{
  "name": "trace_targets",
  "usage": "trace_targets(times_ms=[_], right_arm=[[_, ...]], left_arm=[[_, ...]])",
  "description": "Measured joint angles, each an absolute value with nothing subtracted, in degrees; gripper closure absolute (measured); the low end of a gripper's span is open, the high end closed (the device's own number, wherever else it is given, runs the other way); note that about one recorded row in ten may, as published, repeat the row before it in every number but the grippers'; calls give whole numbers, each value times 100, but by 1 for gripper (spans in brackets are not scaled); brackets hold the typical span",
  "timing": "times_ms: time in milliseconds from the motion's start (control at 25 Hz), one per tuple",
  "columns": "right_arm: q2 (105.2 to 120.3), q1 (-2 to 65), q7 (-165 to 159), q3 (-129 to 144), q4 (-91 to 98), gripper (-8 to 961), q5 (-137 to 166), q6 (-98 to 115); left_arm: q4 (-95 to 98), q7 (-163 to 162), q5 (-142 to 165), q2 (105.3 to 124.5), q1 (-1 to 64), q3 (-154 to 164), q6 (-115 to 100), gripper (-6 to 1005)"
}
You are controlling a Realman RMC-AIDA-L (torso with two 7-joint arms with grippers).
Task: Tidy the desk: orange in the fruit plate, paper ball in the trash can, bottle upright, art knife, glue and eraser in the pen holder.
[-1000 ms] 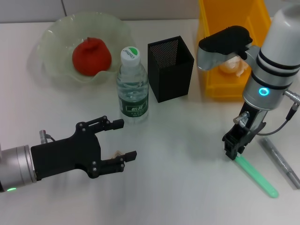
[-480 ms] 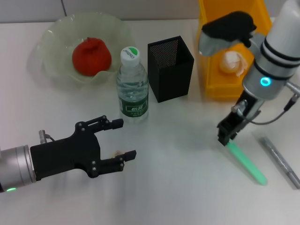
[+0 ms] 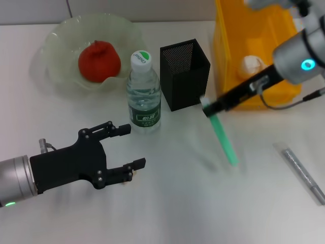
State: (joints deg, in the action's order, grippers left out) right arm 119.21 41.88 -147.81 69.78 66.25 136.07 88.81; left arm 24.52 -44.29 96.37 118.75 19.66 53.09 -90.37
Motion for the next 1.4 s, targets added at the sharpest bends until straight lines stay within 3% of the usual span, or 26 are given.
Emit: trace_targets(times_ms=[440,920,1400], right_arm=[[11915,3306,-11823,4948,5449,777,10523,8507],[11934,3441,-7672,4704,2994,778,8252,7955],[11953,3716,-6312,4757,2062,760,7678,7270]], left_arm=[[2452,-4429,9616,11874,1985,5308,-9016,217],[2452,-4429,9615,11883,2018,5308,-8999,216],[2452,-4430,9607,11883,1968,5308,-8999,216]])
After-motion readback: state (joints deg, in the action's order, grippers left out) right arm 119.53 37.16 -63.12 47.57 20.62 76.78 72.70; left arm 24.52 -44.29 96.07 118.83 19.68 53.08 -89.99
